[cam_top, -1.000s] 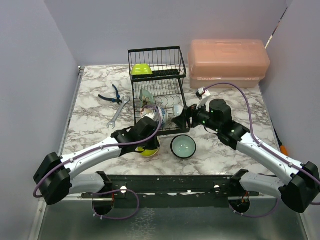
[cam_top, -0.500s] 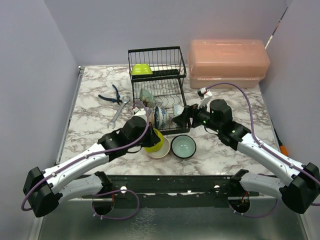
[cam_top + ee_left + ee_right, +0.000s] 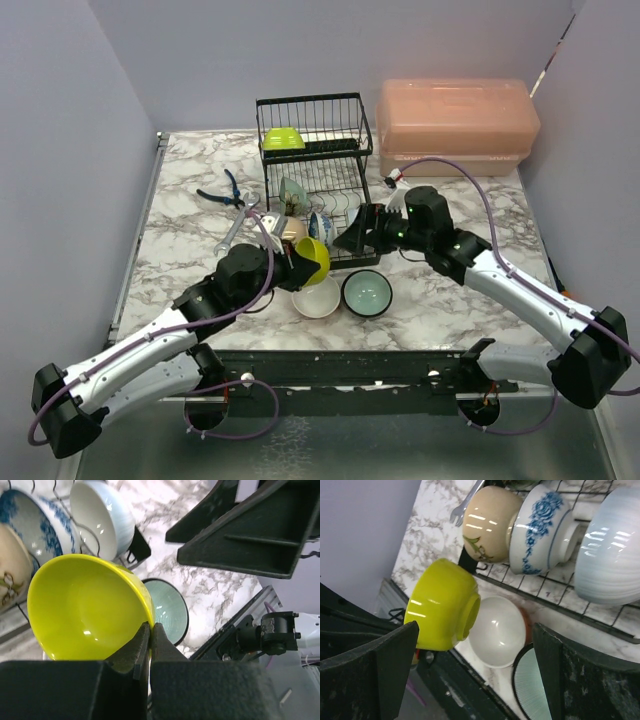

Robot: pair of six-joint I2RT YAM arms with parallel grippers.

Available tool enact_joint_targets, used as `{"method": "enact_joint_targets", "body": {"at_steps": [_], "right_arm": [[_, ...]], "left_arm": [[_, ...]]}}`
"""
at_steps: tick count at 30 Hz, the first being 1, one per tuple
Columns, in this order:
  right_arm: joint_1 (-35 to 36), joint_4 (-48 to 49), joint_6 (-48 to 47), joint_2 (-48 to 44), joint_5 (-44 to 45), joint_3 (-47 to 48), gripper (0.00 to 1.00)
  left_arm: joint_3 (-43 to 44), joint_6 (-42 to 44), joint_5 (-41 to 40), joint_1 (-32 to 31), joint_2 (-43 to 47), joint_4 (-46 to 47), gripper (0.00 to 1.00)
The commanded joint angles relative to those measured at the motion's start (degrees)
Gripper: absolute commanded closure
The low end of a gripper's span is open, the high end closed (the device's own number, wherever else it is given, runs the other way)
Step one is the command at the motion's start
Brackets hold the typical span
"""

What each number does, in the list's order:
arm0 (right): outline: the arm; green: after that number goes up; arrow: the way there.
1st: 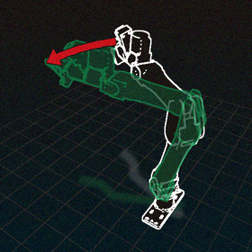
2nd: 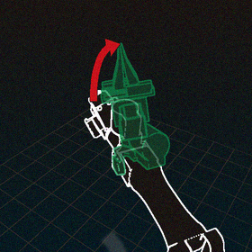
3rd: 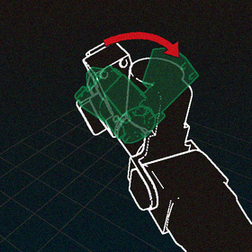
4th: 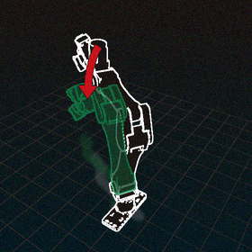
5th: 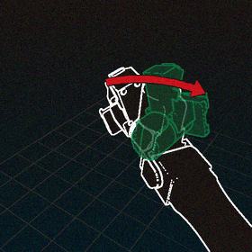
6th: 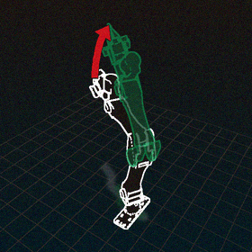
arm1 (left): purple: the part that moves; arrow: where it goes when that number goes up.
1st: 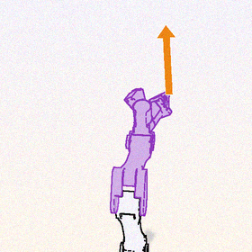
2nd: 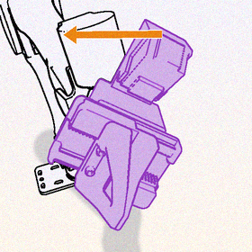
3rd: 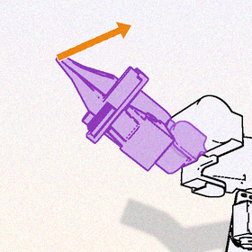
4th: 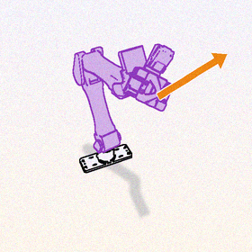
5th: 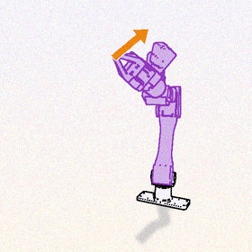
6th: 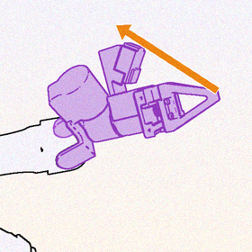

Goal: Load the bowls into the dish rack
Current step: Turn the bowl upside down on the dish rack.

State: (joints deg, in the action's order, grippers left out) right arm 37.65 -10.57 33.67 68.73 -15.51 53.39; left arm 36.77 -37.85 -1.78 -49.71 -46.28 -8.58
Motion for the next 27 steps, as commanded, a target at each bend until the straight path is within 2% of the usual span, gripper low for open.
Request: {"method": "enact_joint_targets", "body": {"at_steps": [1,7,13,23,27], "right_arm": [[-0.2,-0.4,7.4,0.2,-7.5,1.1,0.00],[-0.2,1.8,10.4,2.0,-14.5,2.8,0.00],[-0.2,5.7,12.0,4.1,-20.7,3.5,0.00],[-0.1,7.1,12.0,8.0,-22.3,6.8,0.00],[-0.2,2.7,10.7,10.6,-20.6,9.7,0.00]], "left_arm": [[-3.9,9.2,-0.9,0.2,5.0,14.5,1.00],[-8.6,19.7,1.5,0.2,9.5,24.6,1.00],[-7.5,27.3,4.5,0.2,8.4,25.9,1.00],[-4.7,29.6,12.0,0.2,1.5,25.6,1.00],[-4.4,29.7,13.0,0.2,0.1,25.9,1.00]]}}
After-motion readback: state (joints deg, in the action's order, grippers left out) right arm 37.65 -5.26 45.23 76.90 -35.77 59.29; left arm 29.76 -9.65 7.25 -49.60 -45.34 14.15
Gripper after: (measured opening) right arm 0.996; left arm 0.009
